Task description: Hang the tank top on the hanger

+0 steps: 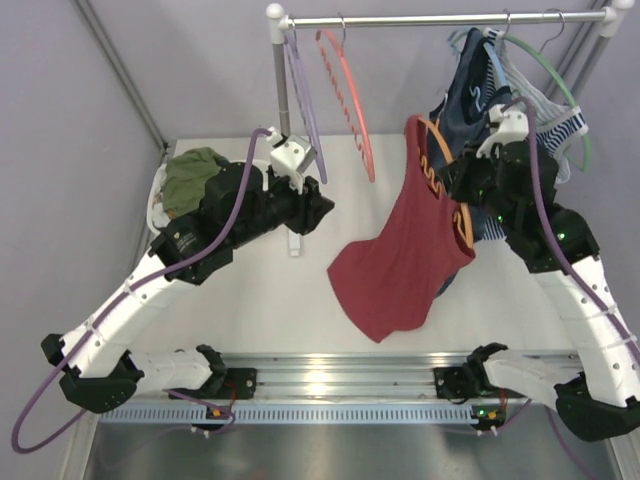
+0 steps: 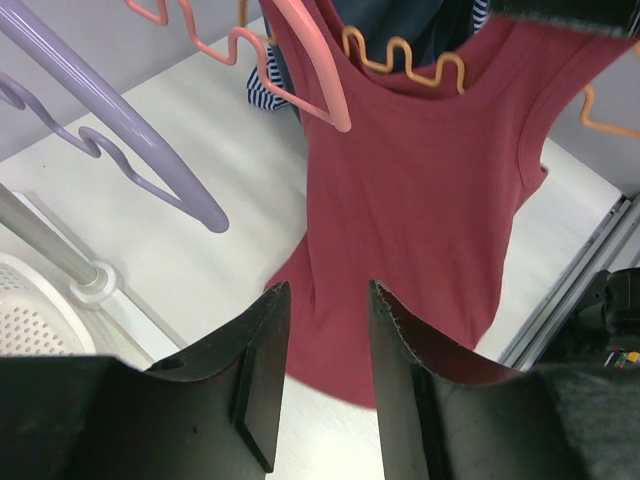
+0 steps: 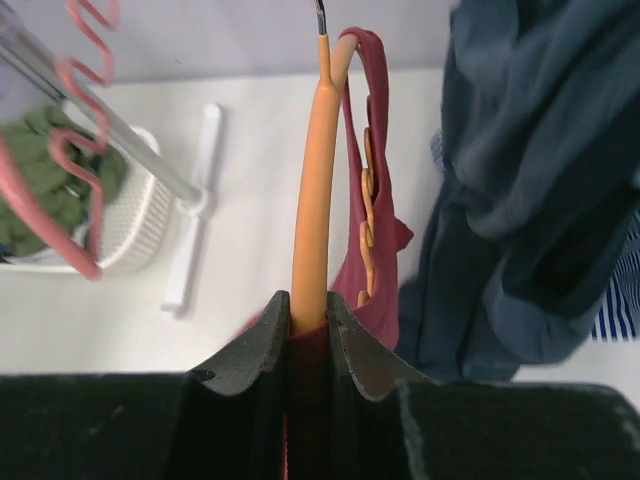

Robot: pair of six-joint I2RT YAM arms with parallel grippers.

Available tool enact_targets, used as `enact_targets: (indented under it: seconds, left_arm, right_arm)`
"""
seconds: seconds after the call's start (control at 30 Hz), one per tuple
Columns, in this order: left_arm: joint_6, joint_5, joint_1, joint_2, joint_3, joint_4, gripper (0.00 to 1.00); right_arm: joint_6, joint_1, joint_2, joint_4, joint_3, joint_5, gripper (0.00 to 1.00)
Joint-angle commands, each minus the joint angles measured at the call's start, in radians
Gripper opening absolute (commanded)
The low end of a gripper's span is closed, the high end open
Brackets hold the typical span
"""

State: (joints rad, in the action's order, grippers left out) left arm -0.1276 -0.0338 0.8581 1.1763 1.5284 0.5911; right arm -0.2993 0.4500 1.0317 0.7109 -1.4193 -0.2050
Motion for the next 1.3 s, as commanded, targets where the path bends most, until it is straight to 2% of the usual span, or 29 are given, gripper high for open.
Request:
enact_targets:
  seconds: [0.0, 0.4, 0.77, 0.97, 1.27]
  left_arm:
    - [0.022, 0.000, -0.001, -0.004, 0.044, -0.014, 0.42]
    - [0.008, 0.015, -0.004, 0.000, 0.026, -0.027, 0.42]
    - [0.013, 0.021, -0.008, -0.003, 0.024, -0.017, 0.42]
    - [0.011, 0.015, -0.011, 0.014, 0.026, -0.020, 0.42]
    - [0.005, 0.011, -0.025, 0.023, 0.009, -0.014, 0.41]
  right_arm:
    - [0.055, -0.060, 0.051, -0.134, -0.189, 0.137, 0.00]
    - [0.085, -0.155, 0.200, -0.186, -0.418, 0.188, 0.00]
    - [0.104, -0.166, 0.205, -0.206, -0.495, 0.184, 0.00]
    - [0.112, -0.189, 0.272, -0.202, -0.569, 0.177, 0.00]
    - [0.092, -0.255, 0.321, -0.243, -0.512, 0.225, 0.00]
